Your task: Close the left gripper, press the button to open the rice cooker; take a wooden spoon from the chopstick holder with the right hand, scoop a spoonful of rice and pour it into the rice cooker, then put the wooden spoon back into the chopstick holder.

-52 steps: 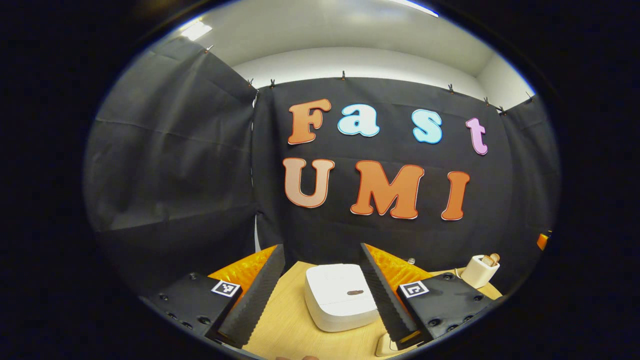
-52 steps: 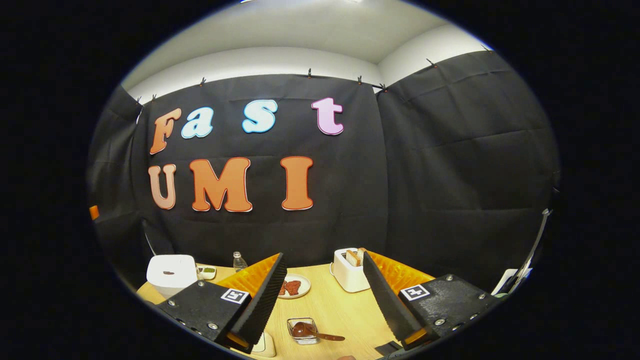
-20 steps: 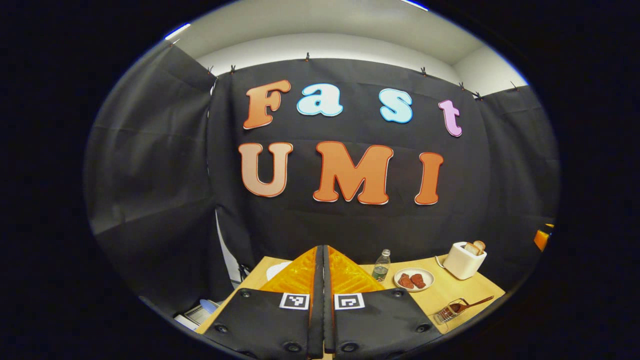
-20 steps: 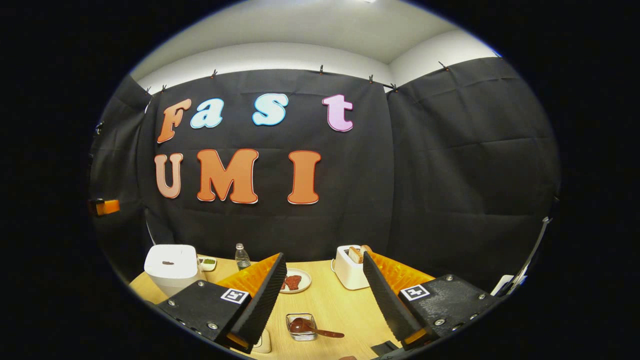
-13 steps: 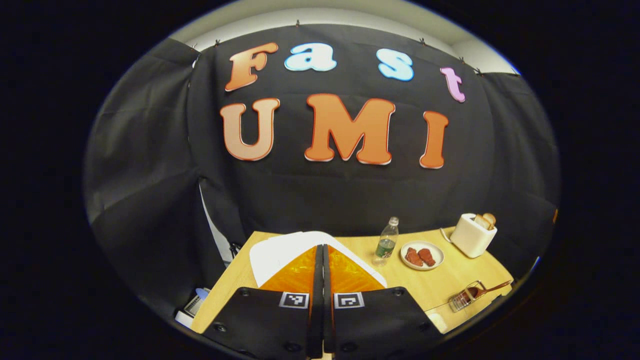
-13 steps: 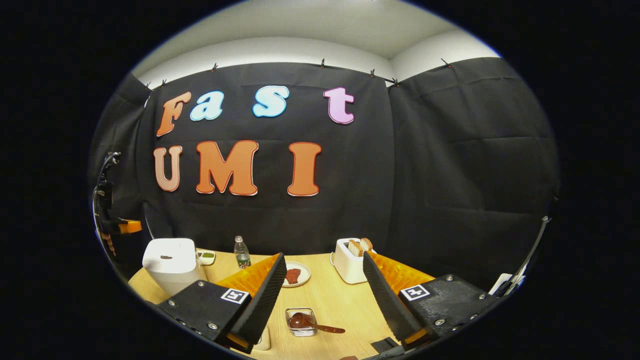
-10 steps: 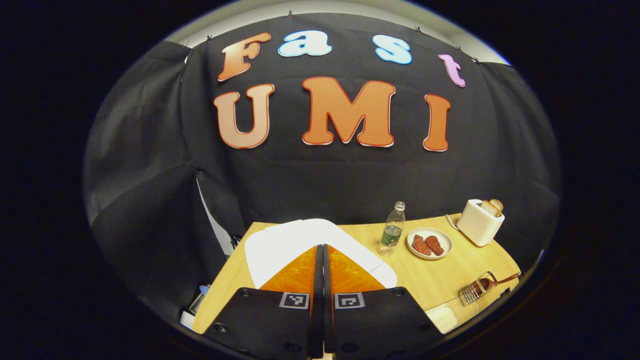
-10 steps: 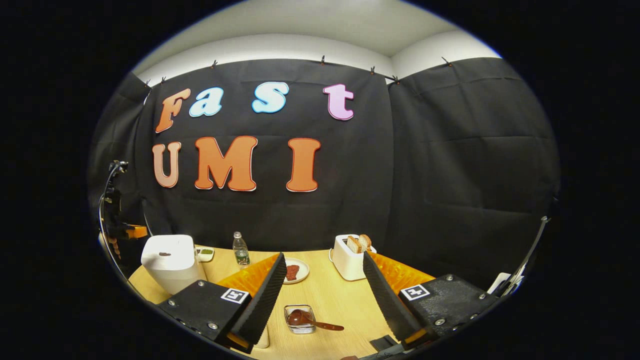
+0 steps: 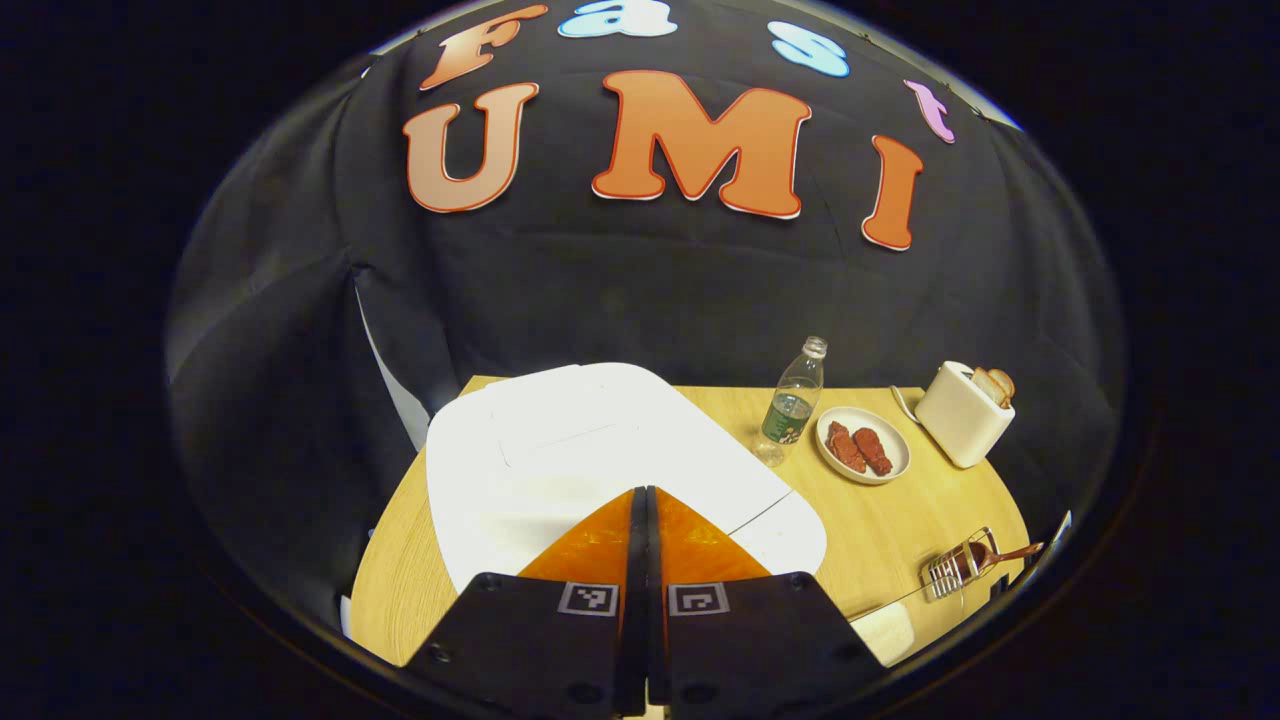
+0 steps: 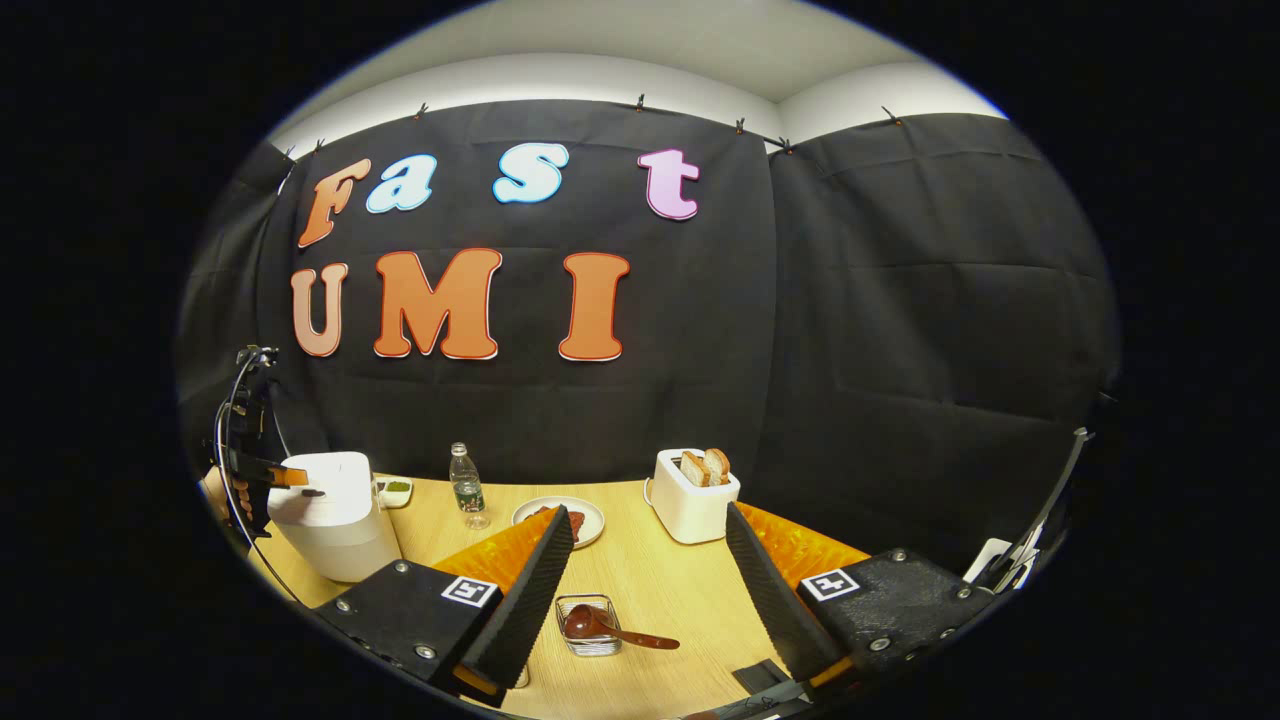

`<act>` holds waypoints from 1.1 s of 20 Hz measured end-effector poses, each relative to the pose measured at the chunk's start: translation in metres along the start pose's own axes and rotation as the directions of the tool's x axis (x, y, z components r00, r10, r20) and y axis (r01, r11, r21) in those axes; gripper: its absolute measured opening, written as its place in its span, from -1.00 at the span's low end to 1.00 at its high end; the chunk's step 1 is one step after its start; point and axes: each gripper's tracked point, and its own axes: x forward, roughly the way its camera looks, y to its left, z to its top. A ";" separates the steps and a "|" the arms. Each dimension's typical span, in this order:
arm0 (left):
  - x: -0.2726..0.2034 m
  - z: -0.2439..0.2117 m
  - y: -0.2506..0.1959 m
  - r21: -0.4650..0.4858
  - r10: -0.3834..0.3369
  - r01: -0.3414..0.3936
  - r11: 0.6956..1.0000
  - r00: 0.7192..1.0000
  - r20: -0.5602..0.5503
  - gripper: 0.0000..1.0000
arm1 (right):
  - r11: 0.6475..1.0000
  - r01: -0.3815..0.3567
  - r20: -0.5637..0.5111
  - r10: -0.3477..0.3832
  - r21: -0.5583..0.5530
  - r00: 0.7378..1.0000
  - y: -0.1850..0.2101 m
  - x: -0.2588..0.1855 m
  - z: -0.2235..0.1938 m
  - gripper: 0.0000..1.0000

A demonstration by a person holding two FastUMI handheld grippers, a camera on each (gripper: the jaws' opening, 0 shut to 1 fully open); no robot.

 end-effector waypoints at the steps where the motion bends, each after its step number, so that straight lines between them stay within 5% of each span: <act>1: 0.002 -0.004 -0.001 0.000 -0.009 0.009 1.000 1.000 -0.021 -0.90 | 1.000 0.004 -0.002 -0.004 0.000 1.000 -0.001 0.000 -0.001 0.89; 10: 0.008 -0.023 0.002 0.027 0.010 -0.007 1.000 0.993 -0.115 -0.89 | 0.999 0.020 -0.026 -0.019 0.035 0.999 -0.011 0.005 -0.010 0.89; 15: -0.004 -0.008 0.009 0.025 0.064 -0.062 0.998 0.996 -0.066 -0.90 | 0.998 -0.002 -0.017 0.003 0.069 1.000 -0.010 0.006 -0.009 0.89; 18: -0.036 0.037 0.013 0.047 0.119 -0.120 0.992 0.992 0.034 -0.90 | 0.997 0.009 0.017 -0.010 0.073 1.000 -0.021 0.004 -0.004 0.89; 22: -0.083 0.090 0.003 -0.015 0.097 -0.096 0.995 0.981 0.167 -0.90 | 0.994 0.003 0.015 -0.004 0.107 1.000 -0.027 0.004 -0.014 0.89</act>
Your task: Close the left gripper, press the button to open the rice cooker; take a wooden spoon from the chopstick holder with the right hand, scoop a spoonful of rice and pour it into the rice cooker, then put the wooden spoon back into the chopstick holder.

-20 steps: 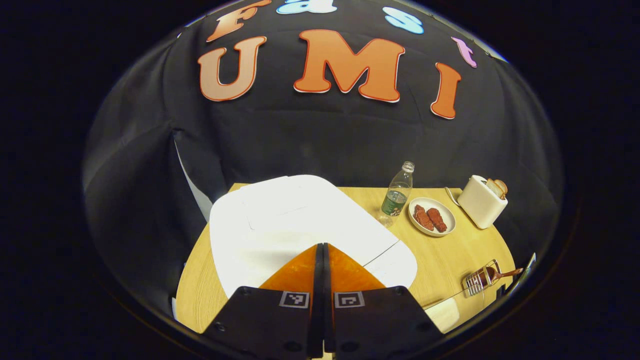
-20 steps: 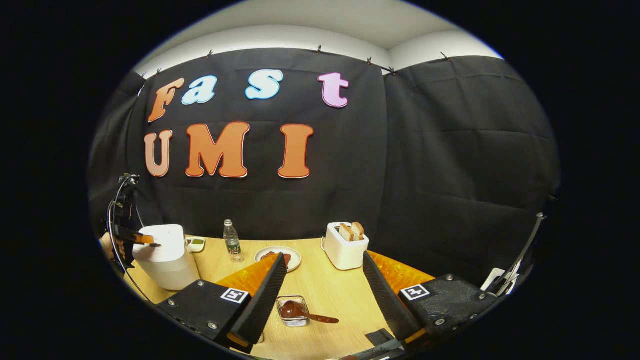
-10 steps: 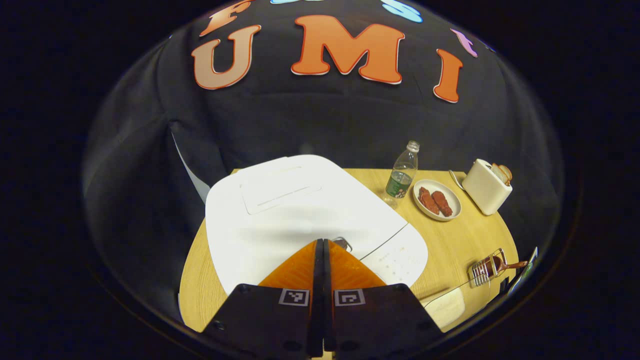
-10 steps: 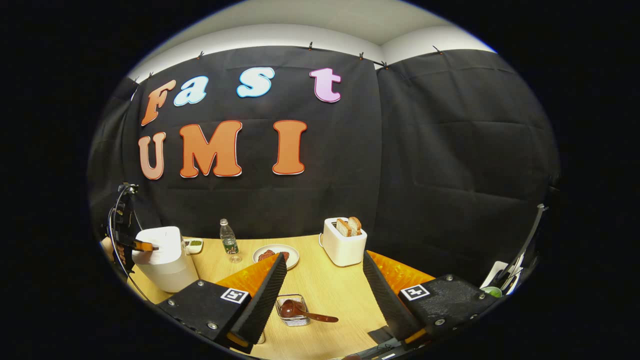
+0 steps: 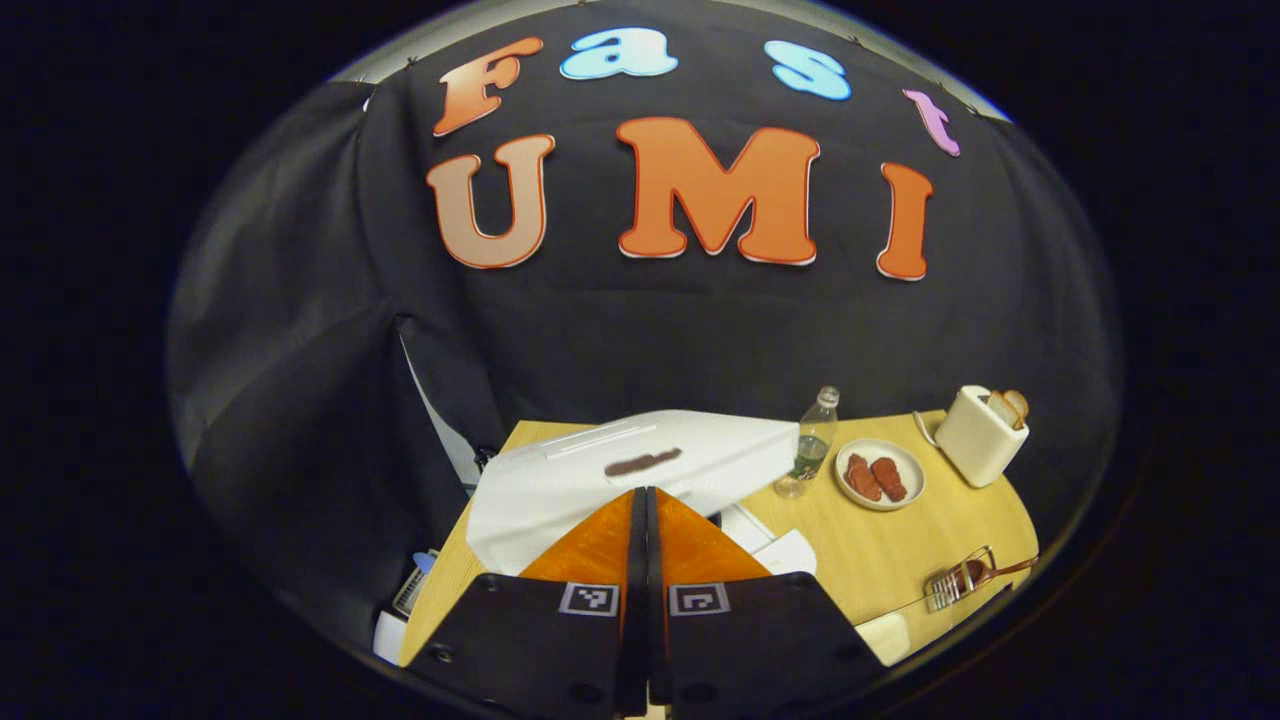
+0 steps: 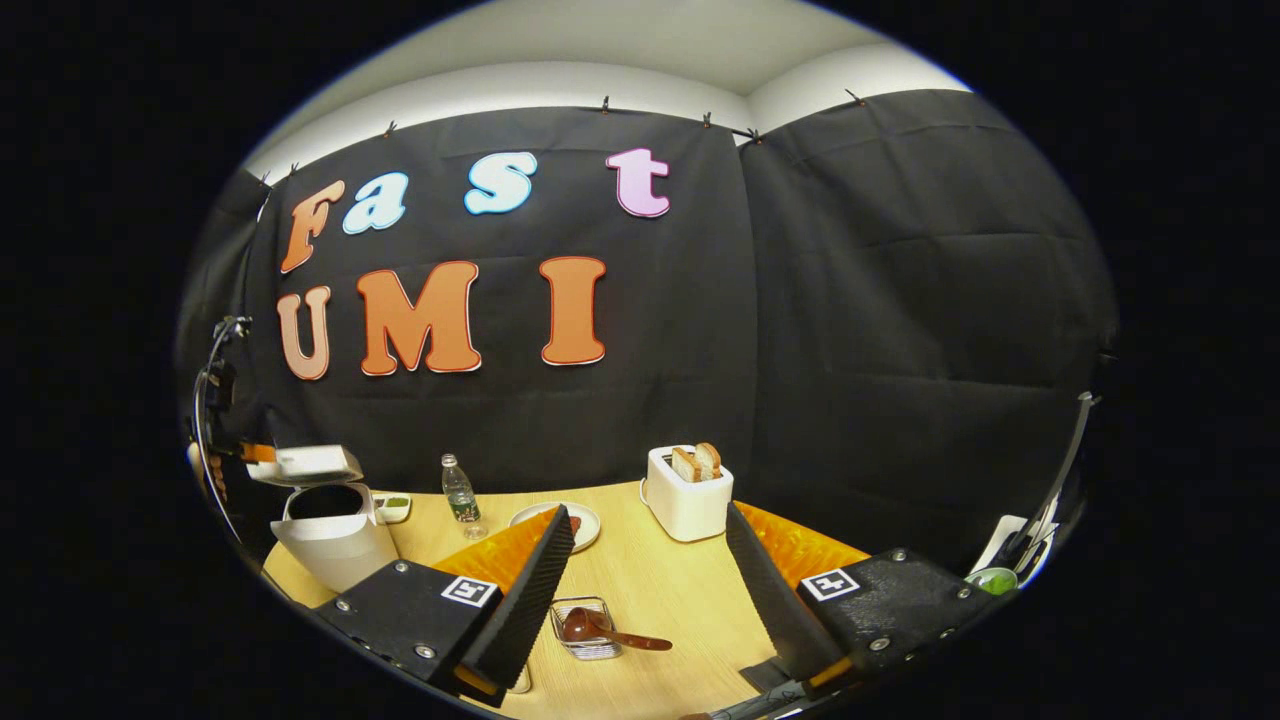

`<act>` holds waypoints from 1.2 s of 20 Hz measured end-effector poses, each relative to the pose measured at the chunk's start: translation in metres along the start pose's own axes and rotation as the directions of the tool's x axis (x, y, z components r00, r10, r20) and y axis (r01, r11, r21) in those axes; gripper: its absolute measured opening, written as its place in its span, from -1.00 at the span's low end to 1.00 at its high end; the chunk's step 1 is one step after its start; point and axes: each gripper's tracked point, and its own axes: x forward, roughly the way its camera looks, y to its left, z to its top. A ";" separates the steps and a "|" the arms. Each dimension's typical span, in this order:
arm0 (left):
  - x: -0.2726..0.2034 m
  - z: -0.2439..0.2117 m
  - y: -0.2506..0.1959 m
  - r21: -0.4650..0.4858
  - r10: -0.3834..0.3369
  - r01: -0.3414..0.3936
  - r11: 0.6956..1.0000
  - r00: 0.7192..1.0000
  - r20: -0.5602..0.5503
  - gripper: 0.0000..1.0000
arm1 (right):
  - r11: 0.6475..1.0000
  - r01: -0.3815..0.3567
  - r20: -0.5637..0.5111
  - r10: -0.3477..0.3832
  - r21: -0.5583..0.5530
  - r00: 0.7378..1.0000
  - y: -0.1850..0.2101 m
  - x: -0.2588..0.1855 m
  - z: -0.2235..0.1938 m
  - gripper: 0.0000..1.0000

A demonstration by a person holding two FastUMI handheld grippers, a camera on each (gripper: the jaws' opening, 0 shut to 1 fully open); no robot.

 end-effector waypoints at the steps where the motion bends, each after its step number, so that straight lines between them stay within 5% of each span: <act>1: -0.010 0.011 -0.002 -0.016 -0.008 0.009 1.000 0.999 0.031 -0.91 | 1.000 -0.006 -0.006 0.006 0.020 1.000 -0.002 -0.002 -0.005 0.90; 8: -0.092 0.065 -0.004 -0.101 0.009 0.012 0.995 0.978 0.210 -0.91 | 0.990 -0.004 0.005 0.003 0.140 1.000 -0.013 0.004 -0.045 0.89; 17: -0.174 0.105 0.025 -0.110 0.122 -0.087 0.990 0.921 0.371 -0.87 | 0.982 -0.053 -0.015 0.056 0.181 0.998 0.001 0.019 -0.111 0.89; 19: -0.183 0.104 0.023 -0.100 0.129 -0.098 0.990 0.916 0.380 -0.46 | 0.980 -0.067 -0.007 0.070 0.186 0.998 0.005 0.026 -0.122 0.89; 21: -0.191 0.105 0.034 -0.117 0.172 -0.136 0.984 0.902 0.397 -0.60 | 0.979 -0.068 -0.031 0.076 0.191 0.997 0.009 0.033 -0.142 0.89; 24: -0.208 0.105 0.043 -0.134 0.220 -0.180 0.975 0.886 0.408 0.14 | 0.973 -0.069 -0.065 0.085 0.222 0.994 0.012 0.041 -0.169 0.89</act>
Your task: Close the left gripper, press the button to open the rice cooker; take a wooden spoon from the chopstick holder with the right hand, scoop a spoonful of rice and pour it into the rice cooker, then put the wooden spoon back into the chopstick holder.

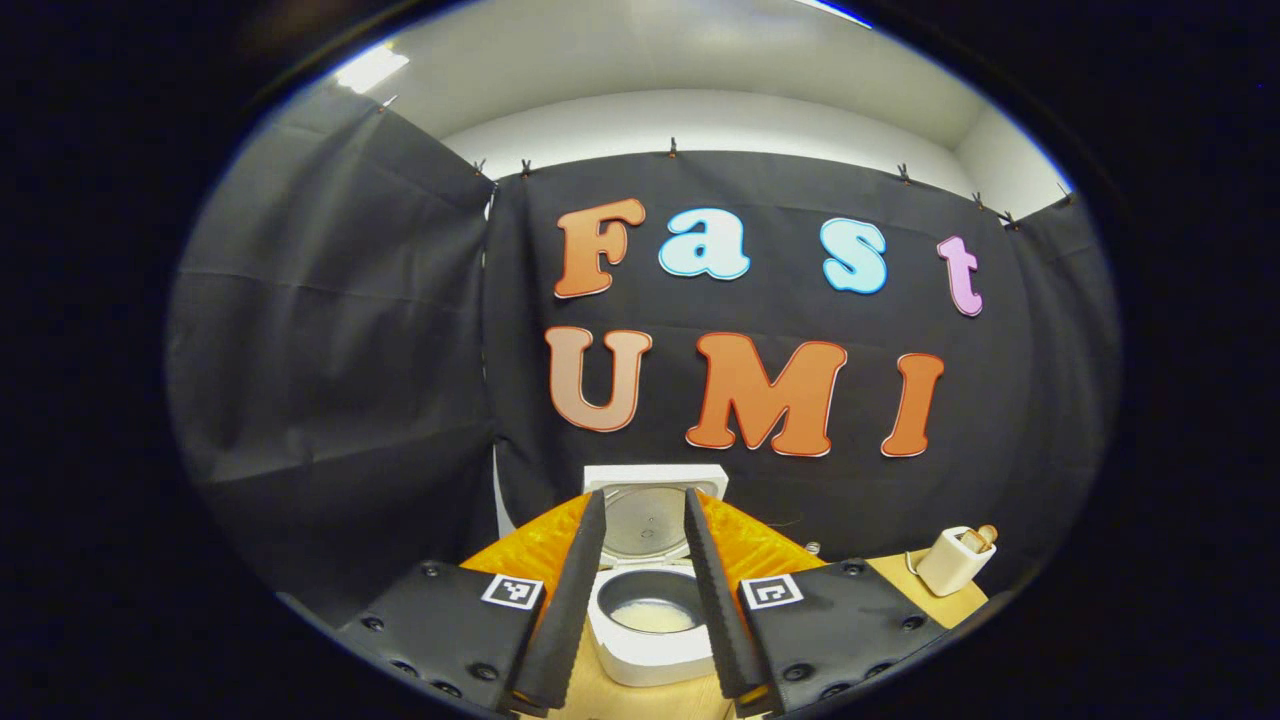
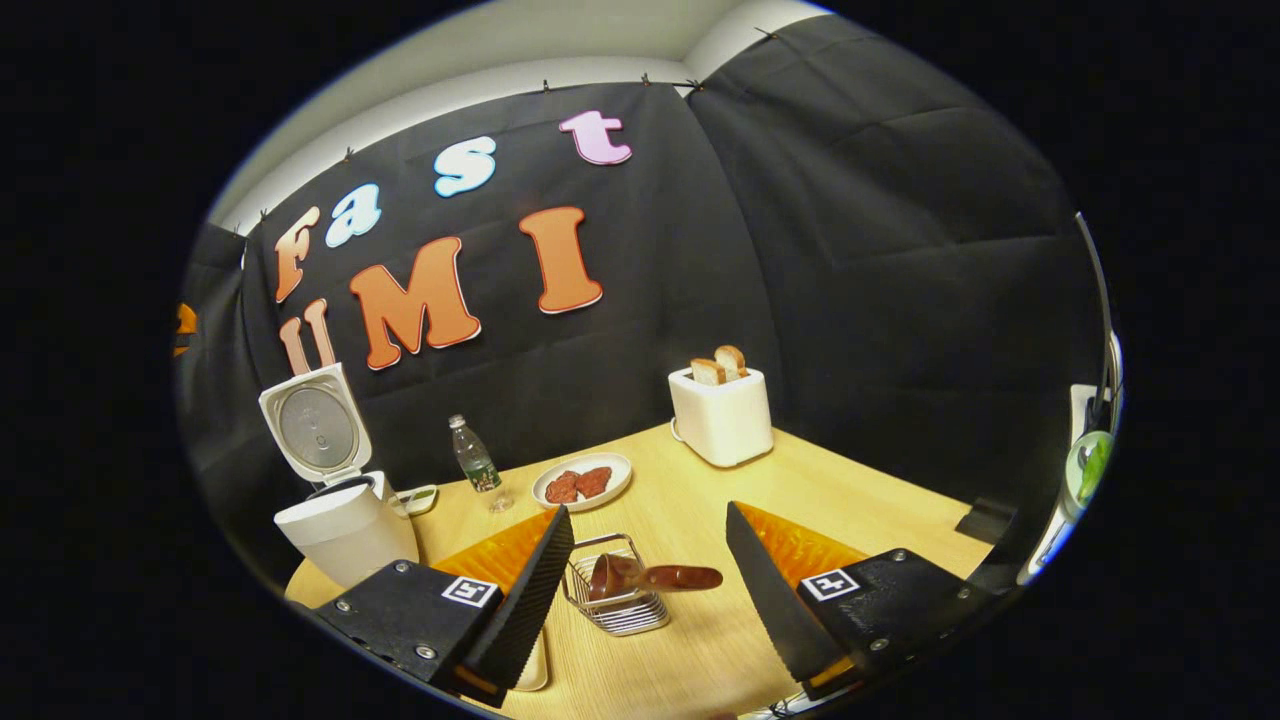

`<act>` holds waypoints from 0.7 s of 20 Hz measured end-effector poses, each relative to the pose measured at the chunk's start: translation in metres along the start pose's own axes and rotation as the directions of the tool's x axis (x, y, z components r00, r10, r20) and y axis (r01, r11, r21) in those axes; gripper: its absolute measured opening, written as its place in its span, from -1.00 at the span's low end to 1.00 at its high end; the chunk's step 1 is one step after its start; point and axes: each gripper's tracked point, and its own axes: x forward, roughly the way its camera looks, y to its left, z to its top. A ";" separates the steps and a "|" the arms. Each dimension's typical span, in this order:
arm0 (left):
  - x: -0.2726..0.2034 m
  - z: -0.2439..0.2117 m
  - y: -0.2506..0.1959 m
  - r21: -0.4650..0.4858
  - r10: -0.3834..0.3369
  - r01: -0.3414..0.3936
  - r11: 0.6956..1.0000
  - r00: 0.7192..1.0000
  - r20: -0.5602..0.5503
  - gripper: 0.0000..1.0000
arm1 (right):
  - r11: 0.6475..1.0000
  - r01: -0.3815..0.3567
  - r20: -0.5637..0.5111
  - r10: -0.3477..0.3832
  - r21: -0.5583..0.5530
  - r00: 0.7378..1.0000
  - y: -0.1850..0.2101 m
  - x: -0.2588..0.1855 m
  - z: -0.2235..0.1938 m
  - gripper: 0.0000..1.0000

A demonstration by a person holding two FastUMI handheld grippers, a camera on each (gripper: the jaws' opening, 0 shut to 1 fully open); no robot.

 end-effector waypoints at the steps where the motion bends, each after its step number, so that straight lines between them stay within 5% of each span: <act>1: -0.005 0.003 0.004 0.006 0.017 -0.017 1.000 1.000 0.010 0.08 | 1.000 0.007 -0.017 -0.007 0.008 1.000 -0.003 0.004 -0.009 0.89; 2: -0.010 0.004 0.005 0.007 0.015 -0.015 1.000 1.000 0.014 0.05 | 1.000 0.013 -0.033 -0.012 0.017 0.999 -0.005 0.008 -0.017 0.89; 3: -0.015 0.006 0.007 0.007 0.022 -0.022 1.000 1.000 0.017 0.31 | 0.999 0.017 -0.044 -0.015 0.031 0.999 -0.006 0.011 -0.023 0.89; 10: -0.038 0.026 0.034 0.023 0.102 -0.104 0.994 0.991 0.088 1.00 | 0.981 0.026 -0.124 -0.002 0.191 0.992 -0.006 0.033 -0.057 0.85; 14: -0.040 0.029 0.044 0.020 0.130 -0.132 0.991 0.988 0.084 1.00 | 0.945 0.044 -0.159 0.009 0.325 0.987 -0.003 0.034 -0.058 0.41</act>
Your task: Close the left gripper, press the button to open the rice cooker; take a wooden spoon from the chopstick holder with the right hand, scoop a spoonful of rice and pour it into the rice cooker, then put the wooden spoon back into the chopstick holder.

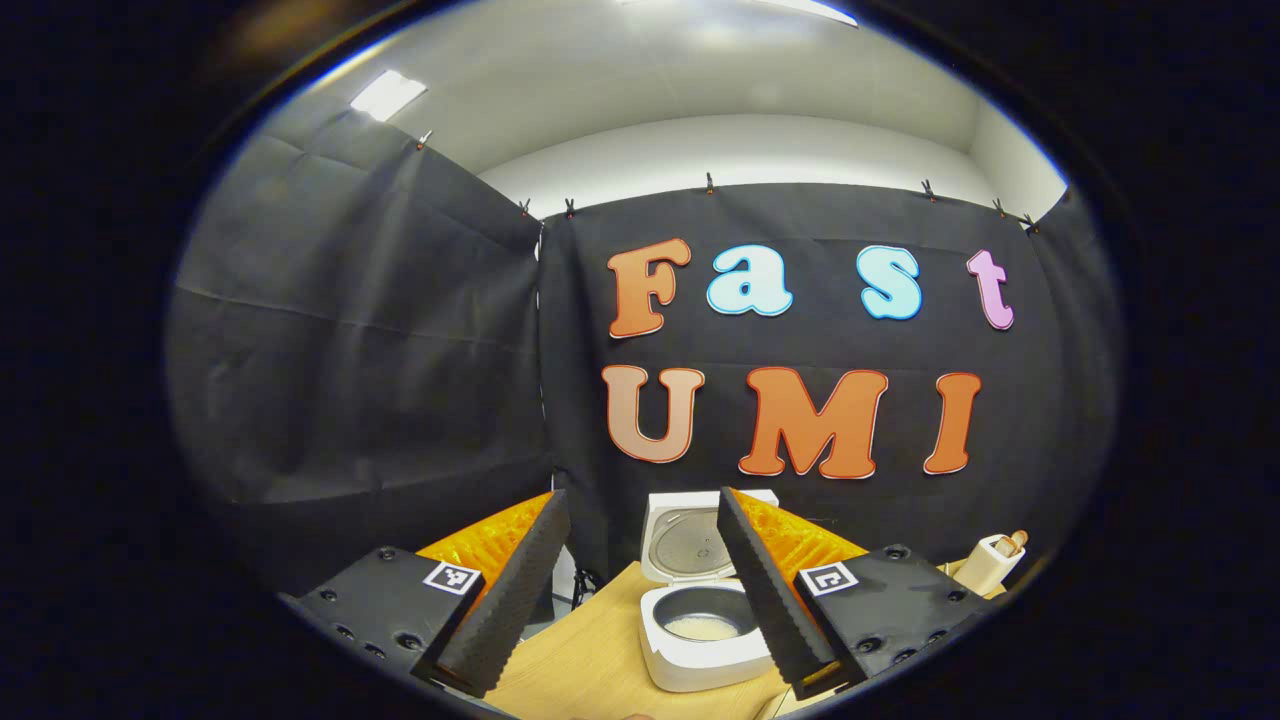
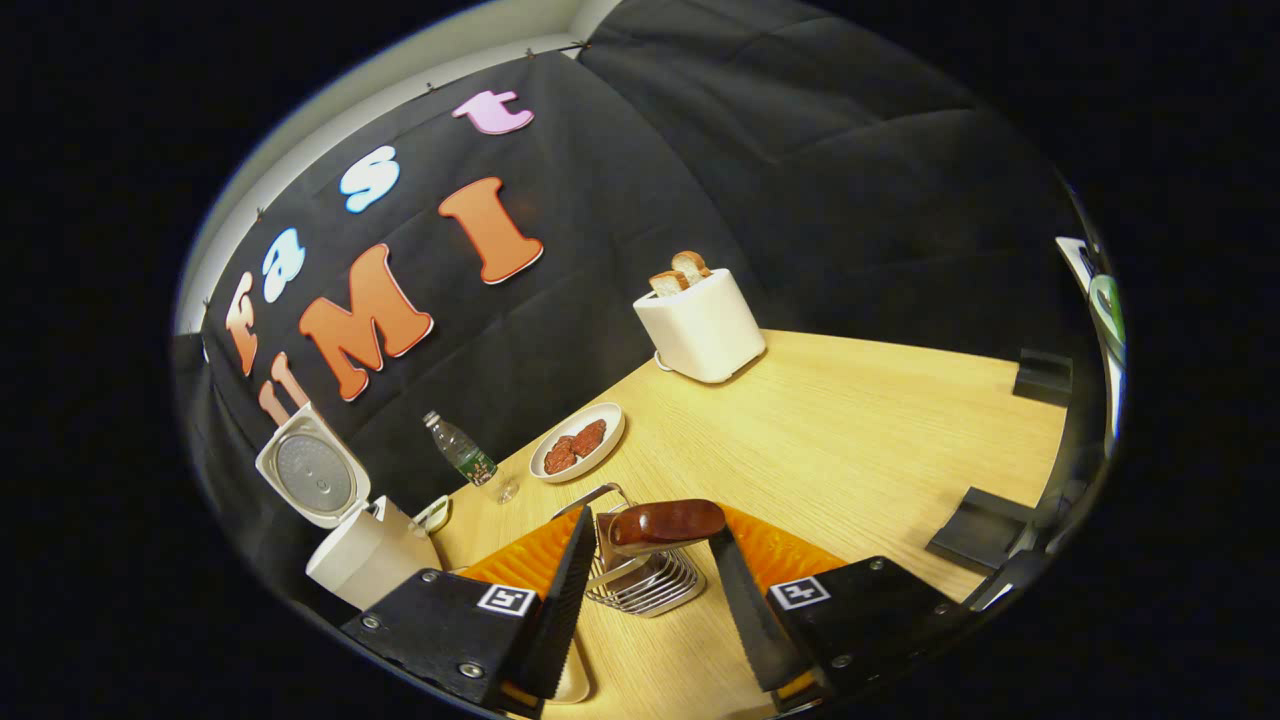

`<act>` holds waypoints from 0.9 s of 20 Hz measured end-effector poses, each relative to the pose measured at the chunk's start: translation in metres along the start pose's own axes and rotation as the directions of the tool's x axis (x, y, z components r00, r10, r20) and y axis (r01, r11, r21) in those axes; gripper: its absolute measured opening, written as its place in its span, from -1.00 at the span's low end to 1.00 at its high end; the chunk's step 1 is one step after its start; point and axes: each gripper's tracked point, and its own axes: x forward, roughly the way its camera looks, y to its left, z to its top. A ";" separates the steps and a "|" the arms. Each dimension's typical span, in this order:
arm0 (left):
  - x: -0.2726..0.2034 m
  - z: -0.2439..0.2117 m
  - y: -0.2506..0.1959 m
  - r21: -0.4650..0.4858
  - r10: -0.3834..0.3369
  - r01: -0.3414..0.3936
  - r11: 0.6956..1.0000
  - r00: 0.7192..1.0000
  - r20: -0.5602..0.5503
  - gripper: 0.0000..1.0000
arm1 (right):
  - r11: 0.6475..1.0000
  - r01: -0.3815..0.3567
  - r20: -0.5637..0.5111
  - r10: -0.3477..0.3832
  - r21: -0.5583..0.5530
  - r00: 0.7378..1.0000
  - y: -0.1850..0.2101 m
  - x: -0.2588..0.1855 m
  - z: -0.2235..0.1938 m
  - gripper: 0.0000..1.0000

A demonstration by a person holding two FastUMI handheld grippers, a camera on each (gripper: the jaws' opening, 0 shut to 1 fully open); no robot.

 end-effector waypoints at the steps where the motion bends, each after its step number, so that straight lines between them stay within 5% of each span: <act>1: 0.001 0.000 0.003 0.010 0.002 -0.002 1.000 1.000 0.001 1.00 | 1.000 -0.005 -0.013 0.005 0.024 1.000 0.003 0.000 -0.001 0.26; 5: 0.007 -0.001 0.014 0.024 0.025 -0.025 0.999 1.000 -0.001 1.00 | 0.996 -0.004 -0.050 0.008 0.090 0.999 0.009 0.004 0.007 -0.34; 7: 0.007 -0.009 0.016 0.007 0.021 -0.021 1.000 1.000 -0.014 1.00 | 0.994 -0.009 -0.058 0.016 0.108 0.998 0.019 0.008 0.012 -0.49; 11: 0.013 -0.019 0.036 -0.002 0.032 -0.032 0.999 0.999 -0.042 1.00 | 1.000 -0.007 -0.067 0.006 -0.012 0.998 0.035 0.011 0.023 -0.79; 18: 0.024 -0.034 0.064 -0.028 0.010 -0.012 1.000 0.998 -0.063 1.00 | 0.985 -0.032 -0.010 0.031 -0.167 0.999 0.075 -0.026 0.064 -0.88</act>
